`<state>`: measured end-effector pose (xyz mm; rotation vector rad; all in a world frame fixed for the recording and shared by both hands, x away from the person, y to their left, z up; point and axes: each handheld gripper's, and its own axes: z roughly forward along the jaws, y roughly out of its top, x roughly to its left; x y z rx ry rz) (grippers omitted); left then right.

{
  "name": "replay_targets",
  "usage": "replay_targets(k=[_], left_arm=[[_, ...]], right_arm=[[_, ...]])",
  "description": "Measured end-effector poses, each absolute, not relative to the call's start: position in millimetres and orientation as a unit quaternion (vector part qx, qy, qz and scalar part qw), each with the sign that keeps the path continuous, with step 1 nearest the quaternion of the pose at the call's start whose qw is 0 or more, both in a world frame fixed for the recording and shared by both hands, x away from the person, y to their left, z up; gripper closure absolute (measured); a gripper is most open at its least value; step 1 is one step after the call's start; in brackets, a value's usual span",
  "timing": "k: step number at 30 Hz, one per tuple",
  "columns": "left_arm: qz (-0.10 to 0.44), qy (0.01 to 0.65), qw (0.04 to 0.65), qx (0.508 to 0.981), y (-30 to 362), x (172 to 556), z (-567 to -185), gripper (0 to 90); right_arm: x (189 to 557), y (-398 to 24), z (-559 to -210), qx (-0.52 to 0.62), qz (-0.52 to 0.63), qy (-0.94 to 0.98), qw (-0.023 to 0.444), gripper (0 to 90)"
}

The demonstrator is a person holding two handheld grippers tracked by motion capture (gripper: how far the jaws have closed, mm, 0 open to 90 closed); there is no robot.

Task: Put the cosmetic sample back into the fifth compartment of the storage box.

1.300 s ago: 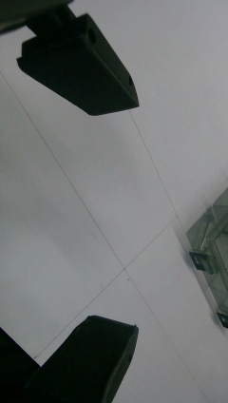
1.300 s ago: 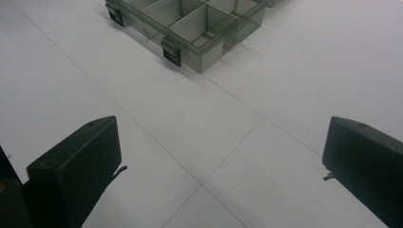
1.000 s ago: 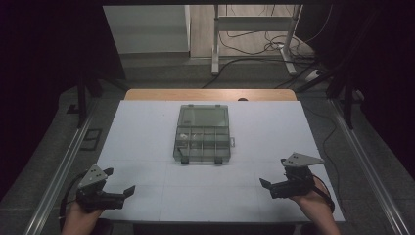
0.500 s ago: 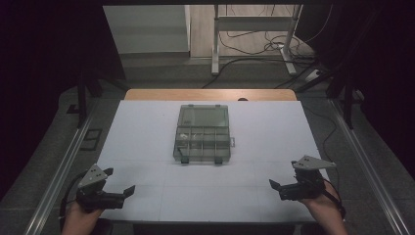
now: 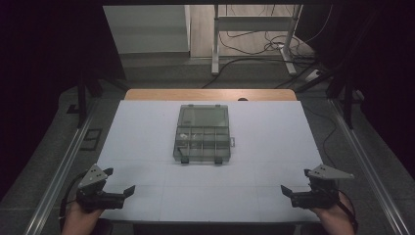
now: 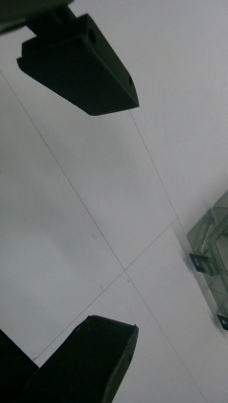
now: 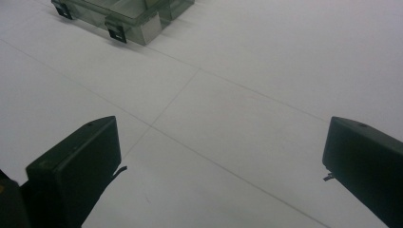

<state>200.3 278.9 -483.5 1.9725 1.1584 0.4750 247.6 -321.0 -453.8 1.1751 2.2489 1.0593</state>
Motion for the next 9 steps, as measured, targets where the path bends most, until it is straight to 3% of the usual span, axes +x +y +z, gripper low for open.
replay_targets(k=[9], left_arm=[[0.188, 0.455, 0.393, 0.777, 278.4, 200.9, -483.0, 0.3]], right_arm=[[246.7, -327.6, -460.9, 0.437, 0.362, 0.801, 0.188, 0.0]])
